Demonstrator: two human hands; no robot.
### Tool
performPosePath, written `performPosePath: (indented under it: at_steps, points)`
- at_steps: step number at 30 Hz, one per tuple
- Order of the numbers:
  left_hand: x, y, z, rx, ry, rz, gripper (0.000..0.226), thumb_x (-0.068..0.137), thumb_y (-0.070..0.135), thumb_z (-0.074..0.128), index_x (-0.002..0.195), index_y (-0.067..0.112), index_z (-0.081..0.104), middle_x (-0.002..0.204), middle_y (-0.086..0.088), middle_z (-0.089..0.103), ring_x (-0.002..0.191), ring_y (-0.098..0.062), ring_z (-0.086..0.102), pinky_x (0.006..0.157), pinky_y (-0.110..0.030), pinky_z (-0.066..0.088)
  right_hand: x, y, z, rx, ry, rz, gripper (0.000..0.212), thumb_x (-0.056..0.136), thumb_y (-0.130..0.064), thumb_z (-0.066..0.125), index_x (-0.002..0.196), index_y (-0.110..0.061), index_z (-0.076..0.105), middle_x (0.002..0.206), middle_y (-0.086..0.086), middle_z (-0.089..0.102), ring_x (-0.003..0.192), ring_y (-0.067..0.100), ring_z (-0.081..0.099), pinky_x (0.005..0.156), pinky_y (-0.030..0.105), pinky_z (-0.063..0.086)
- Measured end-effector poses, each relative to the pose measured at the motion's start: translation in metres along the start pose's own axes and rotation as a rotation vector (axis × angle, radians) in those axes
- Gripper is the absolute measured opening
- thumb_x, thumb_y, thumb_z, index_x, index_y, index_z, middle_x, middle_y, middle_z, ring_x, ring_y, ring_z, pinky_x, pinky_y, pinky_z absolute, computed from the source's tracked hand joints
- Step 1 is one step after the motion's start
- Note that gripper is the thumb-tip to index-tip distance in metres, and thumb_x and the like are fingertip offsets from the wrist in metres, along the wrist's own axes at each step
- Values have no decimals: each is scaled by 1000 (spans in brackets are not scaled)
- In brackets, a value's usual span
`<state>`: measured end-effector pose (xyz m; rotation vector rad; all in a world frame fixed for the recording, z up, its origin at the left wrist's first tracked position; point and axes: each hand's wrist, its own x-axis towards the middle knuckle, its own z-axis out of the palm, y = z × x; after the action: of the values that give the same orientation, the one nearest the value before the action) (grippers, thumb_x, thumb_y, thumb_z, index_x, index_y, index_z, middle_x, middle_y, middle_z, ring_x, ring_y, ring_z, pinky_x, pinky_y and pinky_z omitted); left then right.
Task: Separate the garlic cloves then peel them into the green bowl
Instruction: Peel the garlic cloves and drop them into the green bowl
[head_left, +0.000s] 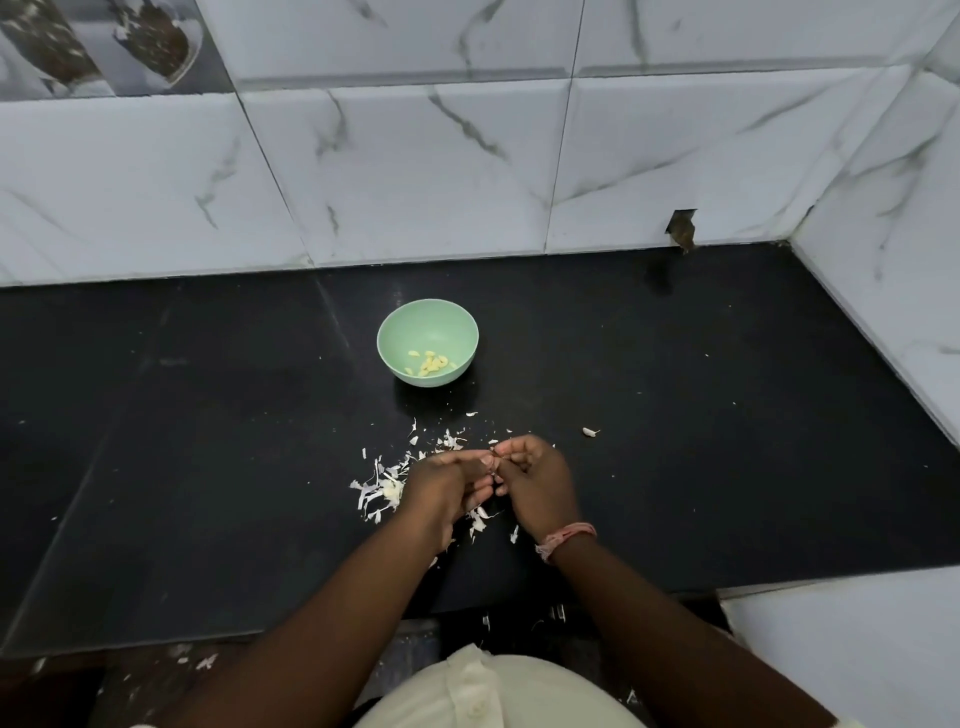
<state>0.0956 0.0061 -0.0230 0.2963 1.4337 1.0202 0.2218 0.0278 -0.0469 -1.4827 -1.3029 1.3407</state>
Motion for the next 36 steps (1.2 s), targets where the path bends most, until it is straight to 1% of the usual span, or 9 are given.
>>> performPosePath:
  at_steps: [3,8,12,16,21,24,29,33,36]
  points:
    - [-1,-2,-5,-22,3,-7,10,92,-1,66,99,1,73,80,-11,75,62,-10,69,59,-21,58,-4,0,1,76,-30,15,20,90,7,68,92,-12,68,86,13,70,71,14,65,60,22,54]
    - [-3,-2,-4,-59,1,13,14,95,-6,59,94,-1,71,74,-10,73,61,-10,67,59,-20,58,-11,-1,3,127,-28,15,20,92,7,65,97,-12,71,86,6,74,69,4,67,62,19,54]
    - [-8,-5,-5,-121,-24,89,16,97,-4,57,93,-1,72,78,-12,74,69,-15,68,68,-20,60,-11,-8,6,176,9,12,19,92,6,66,95,-12,73,86,9,76,71,8,70,62,19,55]
    - [-17,0,-7,-131,-36,200,13,96,-2,61,99,-5,73,80,-13,73,68,-14,68,69,-20,60,-11,-19,6,206,-10,-31,18,92,8,65,92,-8,74,80,6,76,69,10,71,62,21,57]
    - [-21,9,-9,-91,52,269,11,91,-4,64,96,-5,75,82,-17,73,72,-18,68,73,-24,58,-12,-25,8,127,-50,-106,13,91,3,69,95,-8,74,84,5,78,77,17,75,72,29,60]
    - [-22,10,-11,-5,117,315,11,88,-4,66,93,-2,76,81,-18,73,73,-19,66,71,-26,57,-11,-25,11,55,-58,-133,14,89,1,70,95,-10,76,82,3,78,79,21,76,80,41,63]
    - [-25,11,-16,97,135,353,9,88,-2,67,94,-1,75,80,-18,74,65,-16,68,65,-23,58,-13,-22,15,-3,-43,-151,15,91,-1,68,93,-14,76,81,1,77,77,19,76,80,48,62]
    - [-24,14,-19,170,137,362,7,86,2,70,90,2,76,81,-22,75,67,-21,69,70,-30,58,-12,-22,15,-52,-43,-185,19,91,-1,67,92,-17,77,85,-1,77,78,18,75,79,45,62]
    - [-25,16,-19,176,129,374,6,87,0,69,88,1,75,76,-18,75,64,-18,69,66,-27,56,-13,-27,17,-21,-32,-164,24,92,1,67,89,-21,76,83,1,77,75,19,75,76,39,63]
